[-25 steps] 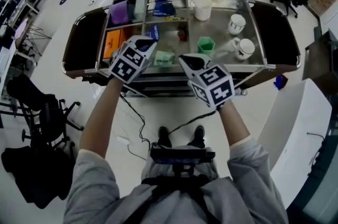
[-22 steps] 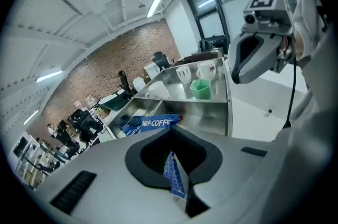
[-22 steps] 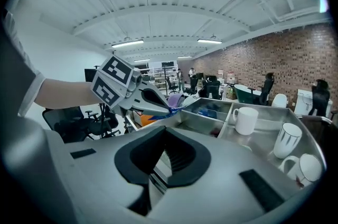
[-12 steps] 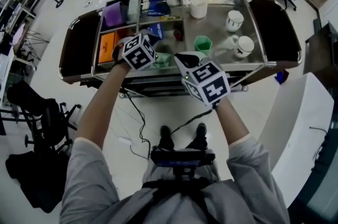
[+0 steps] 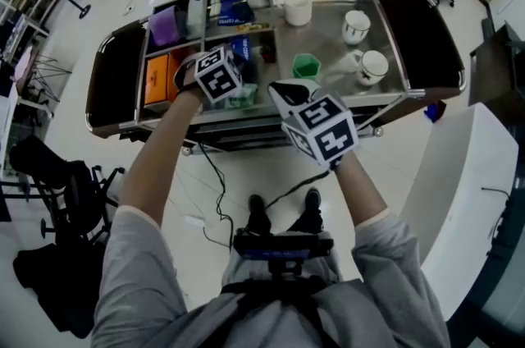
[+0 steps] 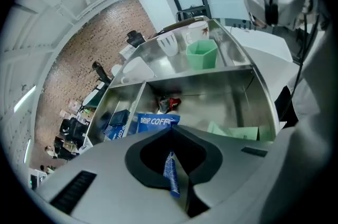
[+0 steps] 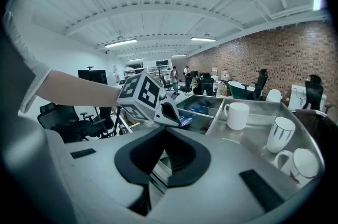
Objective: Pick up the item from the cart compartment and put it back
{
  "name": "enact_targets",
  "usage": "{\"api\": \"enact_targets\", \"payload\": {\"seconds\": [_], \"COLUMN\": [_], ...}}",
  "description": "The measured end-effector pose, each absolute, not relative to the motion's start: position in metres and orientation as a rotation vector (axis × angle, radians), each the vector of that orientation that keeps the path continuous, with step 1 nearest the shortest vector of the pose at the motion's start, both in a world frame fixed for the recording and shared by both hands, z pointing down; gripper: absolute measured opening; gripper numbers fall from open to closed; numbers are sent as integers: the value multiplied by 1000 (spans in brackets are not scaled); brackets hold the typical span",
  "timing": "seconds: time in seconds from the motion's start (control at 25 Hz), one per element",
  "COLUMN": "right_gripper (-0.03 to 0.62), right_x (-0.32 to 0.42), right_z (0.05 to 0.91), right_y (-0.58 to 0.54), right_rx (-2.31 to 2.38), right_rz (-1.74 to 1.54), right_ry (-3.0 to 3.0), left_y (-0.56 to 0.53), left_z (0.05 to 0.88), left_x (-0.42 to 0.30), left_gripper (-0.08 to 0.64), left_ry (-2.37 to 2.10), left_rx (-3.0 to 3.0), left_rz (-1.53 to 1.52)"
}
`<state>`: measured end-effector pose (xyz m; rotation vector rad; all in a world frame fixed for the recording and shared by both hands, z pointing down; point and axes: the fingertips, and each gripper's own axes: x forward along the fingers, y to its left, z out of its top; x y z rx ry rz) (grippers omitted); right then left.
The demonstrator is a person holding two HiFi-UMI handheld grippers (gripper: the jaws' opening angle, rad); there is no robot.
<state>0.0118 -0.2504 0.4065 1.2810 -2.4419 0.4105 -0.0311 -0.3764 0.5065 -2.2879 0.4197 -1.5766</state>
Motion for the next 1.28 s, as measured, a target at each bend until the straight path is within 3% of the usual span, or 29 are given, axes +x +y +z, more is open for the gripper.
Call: {"api": "enact_targets", "payload": {"seconds": [0.84, 0.96, 1.2, 1.28], "right_gripper": [9, 9, 9, 9], "right_x": [21, 22, 21, 21], "right_z": [413, 412, 414, 416], "right_y": [-258, -258, -257, -257], "right_rx": [1288, 1293, 1292, 1288], "right_rz": [435, 436, 437, 442], "right_ry": [-2427, -2426, -2423, -2424], "left_y": [-377, -377, -383, -383], "left_z": [548, 551, 545, 544], "left_x": [-27, -29, -31, -30], "left_gripper": [8, 41, 176, 186], "left_ry": [323, 337, 401, 406], "left_rx": [-2308, -2308, -2313, -2329], "left_rz": [-1683, -1700, -1678, -1673]}}
